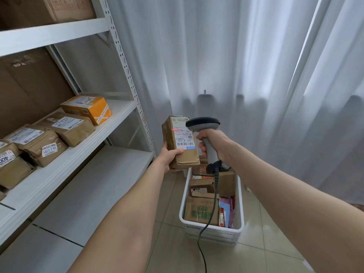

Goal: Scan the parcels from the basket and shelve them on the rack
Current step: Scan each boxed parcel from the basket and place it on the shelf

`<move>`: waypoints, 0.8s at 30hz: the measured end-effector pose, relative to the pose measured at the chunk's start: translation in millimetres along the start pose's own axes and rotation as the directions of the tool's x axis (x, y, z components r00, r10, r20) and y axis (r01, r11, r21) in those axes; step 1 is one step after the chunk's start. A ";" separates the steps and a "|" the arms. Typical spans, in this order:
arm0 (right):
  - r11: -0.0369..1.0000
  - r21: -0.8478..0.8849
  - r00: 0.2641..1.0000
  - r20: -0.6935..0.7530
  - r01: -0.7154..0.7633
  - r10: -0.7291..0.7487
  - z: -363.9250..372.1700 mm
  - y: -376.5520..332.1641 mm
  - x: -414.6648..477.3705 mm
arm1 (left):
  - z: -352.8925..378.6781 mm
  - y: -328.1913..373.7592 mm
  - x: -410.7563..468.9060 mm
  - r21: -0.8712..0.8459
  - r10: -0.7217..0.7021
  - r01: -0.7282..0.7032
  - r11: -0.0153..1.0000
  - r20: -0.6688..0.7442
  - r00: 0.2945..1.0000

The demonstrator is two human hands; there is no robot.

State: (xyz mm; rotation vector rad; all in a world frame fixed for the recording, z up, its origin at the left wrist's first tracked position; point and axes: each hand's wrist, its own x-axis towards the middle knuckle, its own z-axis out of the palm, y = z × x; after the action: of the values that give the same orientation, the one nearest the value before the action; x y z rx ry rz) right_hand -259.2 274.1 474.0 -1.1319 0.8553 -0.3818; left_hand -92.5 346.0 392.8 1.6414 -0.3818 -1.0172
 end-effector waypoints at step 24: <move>0.977 0.210 0.998 -0.068 0.024 -0.010 8.4 0.4 13.0 | -22.5 31.3 -34.2 0.006 0.020 -0.019 1.000 -0.148 0.989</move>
State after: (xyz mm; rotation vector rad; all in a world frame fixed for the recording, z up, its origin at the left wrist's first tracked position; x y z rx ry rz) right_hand -244.7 270.9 469.9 -0.9347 0.8424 -0.5150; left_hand -86.9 373.7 435.9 1.7018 -0.3003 -0.8745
